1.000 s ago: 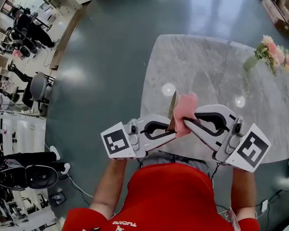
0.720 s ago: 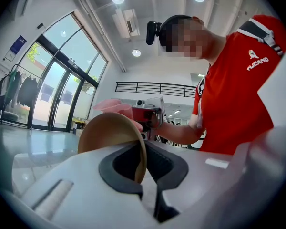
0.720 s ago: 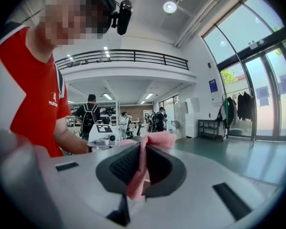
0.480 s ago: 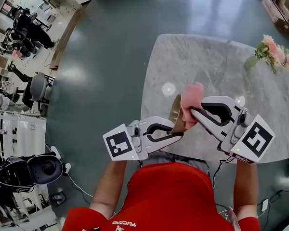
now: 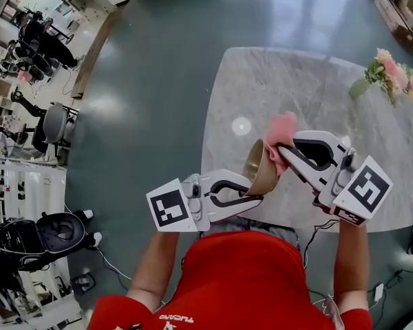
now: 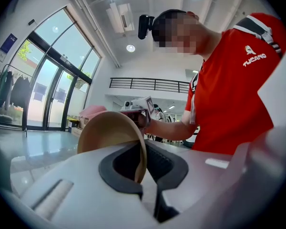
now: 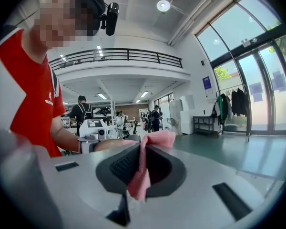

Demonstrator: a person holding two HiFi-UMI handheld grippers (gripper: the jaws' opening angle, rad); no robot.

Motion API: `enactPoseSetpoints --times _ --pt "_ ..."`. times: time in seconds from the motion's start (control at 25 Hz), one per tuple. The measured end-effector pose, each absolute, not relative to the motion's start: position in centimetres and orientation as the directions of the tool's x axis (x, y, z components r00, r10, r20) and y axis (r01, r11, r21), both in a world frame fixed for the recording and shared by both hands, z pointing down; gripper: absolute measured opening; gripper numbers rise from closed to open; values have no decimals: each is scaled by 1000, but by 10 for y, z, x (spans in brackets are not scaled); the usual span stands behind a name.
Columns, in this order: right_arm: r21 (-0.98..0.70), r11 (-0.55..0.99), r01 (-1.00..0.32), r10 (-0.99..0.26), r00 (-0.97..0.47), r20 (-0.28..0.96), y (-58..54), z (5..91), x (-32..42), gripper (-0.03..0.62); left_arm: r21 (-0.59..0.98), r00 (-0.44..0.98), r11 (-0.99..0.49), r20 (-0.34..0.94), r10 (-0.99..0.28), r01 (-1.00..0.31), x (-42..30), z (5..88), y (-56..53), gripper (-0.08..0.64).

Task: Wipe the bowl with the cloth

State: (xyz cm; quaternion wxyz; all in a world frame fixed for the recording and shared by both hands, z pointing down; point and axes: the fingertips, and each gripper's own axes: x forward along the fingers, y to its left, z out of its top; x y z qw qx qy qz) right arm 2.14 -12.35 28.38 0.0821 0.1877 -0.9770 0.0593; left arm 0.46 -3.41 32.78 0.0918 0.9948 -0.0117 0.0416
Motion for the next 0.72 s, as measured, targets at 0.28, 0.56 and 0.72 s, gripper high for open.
enactPoseSetpoints --times 0.28,0.56,0.72 --pt "-59 935 -351 -335 -925 181 -115 277 17 21 157 996 -987 87 -6 -19 5 325 -33 20" --pt "-109 909 -401 -369 -900 233 -137 309 27 21 107 994 -994 100 38 28 6 323 -26 20" --pt "-104 900 -424 -387 -885 258 -143 322 28 21 147 995 -989 99 7 -8 4 327 -32 20"
